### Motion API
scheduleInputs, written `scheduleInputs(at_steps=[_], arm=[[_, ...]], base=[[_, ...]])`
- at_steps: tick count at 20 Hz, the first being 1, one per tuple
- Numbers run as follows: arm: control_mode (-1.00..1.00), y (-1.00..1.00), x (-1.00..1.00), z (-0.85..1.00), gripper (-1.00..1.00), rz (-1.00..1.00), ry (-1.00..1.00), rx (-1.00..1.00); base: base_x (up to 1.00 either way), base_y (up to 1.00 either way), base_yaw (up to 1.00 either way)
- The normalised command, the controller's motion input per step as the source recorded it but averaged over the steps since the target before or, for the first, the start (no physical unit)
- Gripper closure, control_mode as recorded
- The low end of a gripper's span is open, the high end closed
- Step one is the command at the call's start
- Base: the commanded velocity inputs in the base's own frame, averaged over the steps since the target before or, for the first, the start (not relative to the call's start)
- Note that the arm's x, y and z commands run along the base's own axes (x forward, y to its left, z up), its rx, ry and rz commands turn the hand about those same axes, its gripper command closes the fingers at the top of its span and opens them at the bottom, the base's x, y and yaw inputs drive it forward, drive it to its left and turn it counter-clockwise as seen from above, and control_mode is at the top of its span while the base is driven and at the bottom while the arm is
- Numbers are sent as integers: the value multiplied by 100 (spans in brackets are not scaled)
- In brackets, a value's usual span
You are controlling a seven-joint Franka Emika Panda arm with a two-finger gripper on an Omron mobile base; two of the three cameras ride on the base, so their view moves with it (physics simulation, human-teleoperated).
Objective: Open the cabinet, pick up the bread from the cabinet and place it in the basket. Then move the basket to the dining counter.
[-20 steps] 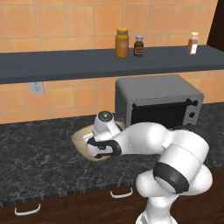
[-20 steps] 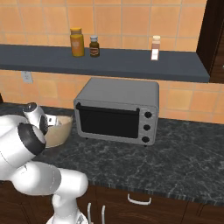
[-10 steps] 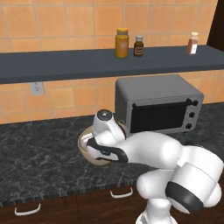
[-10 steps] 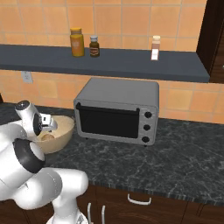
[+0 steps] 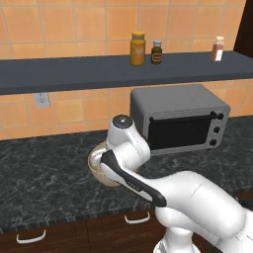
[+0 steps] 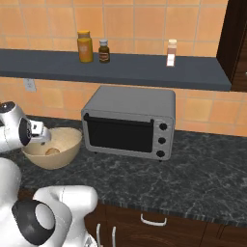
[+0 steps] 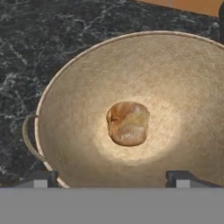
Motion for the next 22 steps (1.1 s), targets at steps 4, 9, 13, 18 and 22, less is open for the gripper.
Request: scheduleInputs(at_steps=[4, 9, 13, 18, 22], arm=[[-100, 40, -47, 4, -100, 5, 0, -4], [-100, 12, 12, -17, -100, 7, 1, -15], [-100, 0, 18, -34, -100, 9, 6, -17], [-100, 0, 25, -40, -100, 7, 12, -10], [-100, 0, 45, -23, -100, 7, 10, -5]], base=[[0, 0, 0], [0, 0, 0], [0, 0, 0], [0, 0, 0], [0, 0, 0]])
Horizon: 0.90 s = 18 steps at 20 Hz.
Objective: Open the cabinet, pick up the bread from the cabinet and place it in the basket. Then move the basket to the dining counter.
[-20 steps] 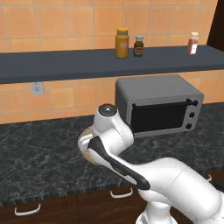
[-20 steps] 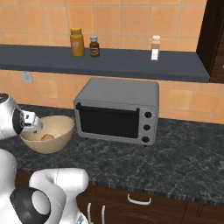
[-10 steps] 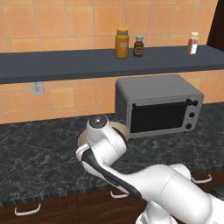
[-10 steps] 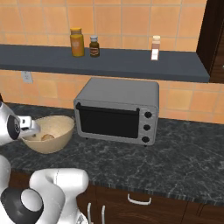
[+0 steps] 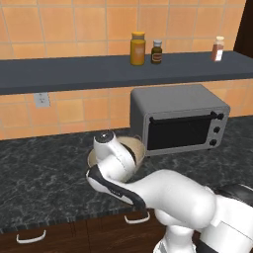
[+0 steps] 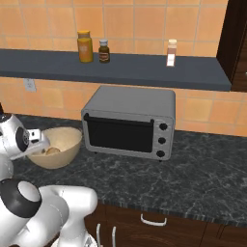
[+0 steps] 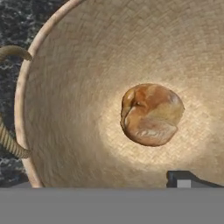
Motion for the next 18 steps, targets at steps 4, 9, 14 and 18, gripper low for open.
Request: scheduleInputs(at_steps=[4, 9, 14, 18], arm=[[-100, 1, 0, -29, 100, 4, 12, -1], [-100, -6, 0, -29, 100, 2, 7, 0], [-100, -23, -27, -3, 100, 10, -3, -3], [-100, -10, -63, 36, 100, 14, -10, -11]], base=[[0, 0, 0], [0, 0, 0], [0, 0, 0], [0, 0, 0]])
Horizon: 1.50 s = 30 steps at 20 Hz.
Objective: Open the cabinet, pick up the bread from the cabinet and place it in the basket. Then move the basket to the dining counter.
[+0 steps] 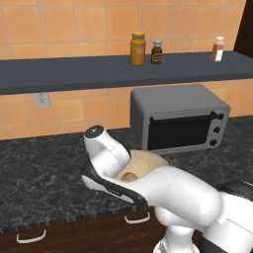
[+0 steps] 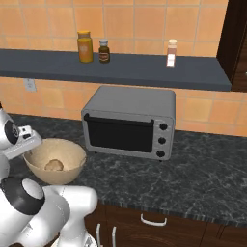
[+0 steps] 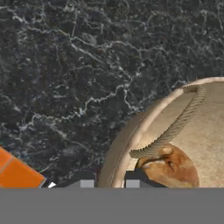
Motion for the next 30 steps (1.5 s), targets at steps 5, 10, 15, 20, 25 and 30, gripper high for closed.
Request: scheduleInputs(at_steps=[5, 10, 15, 20, 25, 30], arm=[[-100, 0, -68, 86, 100, 10, -7, -10], [-100, 0, -47, 100, 100, 7, -9, -17], [-100, -3, -33, 100, 100, 16, -2, -18], [-100, -10, -10, 80, 100, 9, 0, -2], [-100, -12, -9, 37, 100, 0, -1, 0], [-100, -21, -23, 2, 100, 0, -1, 2]], base=[[0, 0, 0], [0, 0, 0], [0, 0, 0], [0, 0, 0], [0, 0, 0], [0, 0, 0]])
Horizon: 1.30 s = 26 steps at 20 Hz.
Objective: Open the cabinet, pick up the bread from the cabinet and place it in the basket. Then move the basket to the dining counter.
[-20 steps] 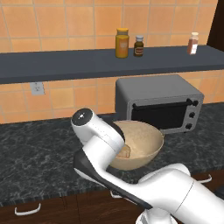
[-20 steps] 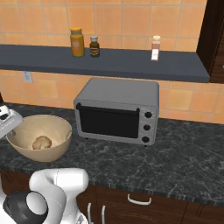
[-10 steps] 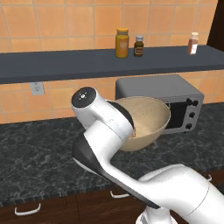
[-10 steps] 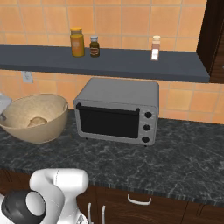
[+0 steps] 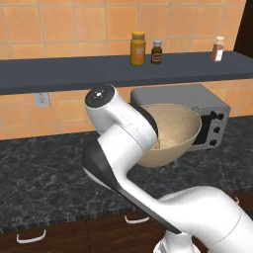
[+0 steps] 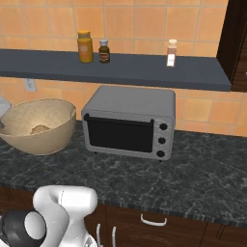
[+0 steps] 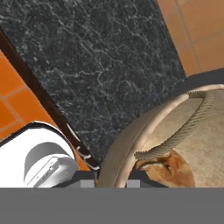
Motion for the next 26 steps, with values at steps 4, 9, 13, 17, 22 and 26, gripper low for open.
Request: scheduleInputs(at_steps=[4, 9, 13, 17, 22, 26], arm=[[100, -18, -17, 2, 100, 0, 0, 4], [100, 0, 0, 0, 100, 0, 0, 0], [100, 0, 0, 0, 100, 0, 0, 0], [100, 0, 0, 0, 100, 0, 0, 0], [100, 0, 0, 0, 100, 0, 0, 0], [100, 0, 0, 0, 100, 0, 0, 0]], base=[[-6, -8, 0], [-25, -15, 1], [-52, -29, -33], [-42, -24, -59], [-36, -26, -63], [-17, -41, -61]])
